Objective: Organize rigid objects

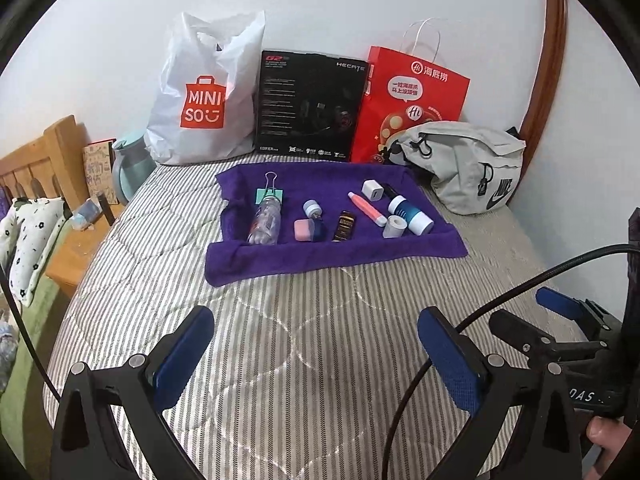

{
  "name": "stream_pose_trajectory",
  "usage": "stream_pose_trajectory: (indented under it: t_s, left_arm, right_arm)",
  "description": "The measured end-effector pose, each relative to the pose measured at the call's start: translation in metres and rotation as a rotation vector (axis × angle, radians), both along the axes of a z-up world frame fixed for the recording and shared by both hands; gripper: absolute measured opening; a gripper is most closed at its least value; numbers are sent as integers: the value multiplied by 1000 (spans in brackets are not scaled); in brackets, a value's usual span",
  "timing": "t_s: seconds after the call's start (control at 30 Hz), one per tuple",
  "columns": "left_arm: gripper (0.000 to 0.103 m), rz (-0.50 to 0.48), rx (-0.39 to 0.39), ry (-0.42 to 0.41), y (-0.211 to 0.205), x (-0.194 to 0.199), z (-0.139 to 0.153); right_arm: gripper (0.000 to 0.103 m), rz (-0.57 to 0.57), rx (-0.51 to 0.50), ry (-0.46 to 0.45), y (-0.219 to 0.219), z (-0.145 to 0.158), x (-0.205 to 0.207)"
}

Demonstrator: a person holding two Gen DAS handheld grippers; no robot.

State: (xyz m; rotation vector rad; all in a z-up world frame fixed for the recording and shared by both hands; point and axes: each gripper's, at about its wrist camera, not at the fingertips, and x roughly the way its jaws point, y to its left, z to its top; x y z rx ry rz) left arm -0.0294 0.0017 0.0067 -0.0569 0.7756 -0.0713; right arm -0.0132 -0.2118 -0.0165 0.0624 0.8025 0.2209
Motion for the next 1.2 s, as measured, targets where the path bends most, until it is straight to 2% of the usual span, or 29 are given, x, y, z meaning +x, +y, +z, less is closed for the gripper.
stream_pose_trajectory:
  t_s: [1.2]
  left_arm:
    - [103, 4, 18, 20, 4, -1, -5]
  right_arm:
    - [103, -6, -26, 5, 1, -1, -1]
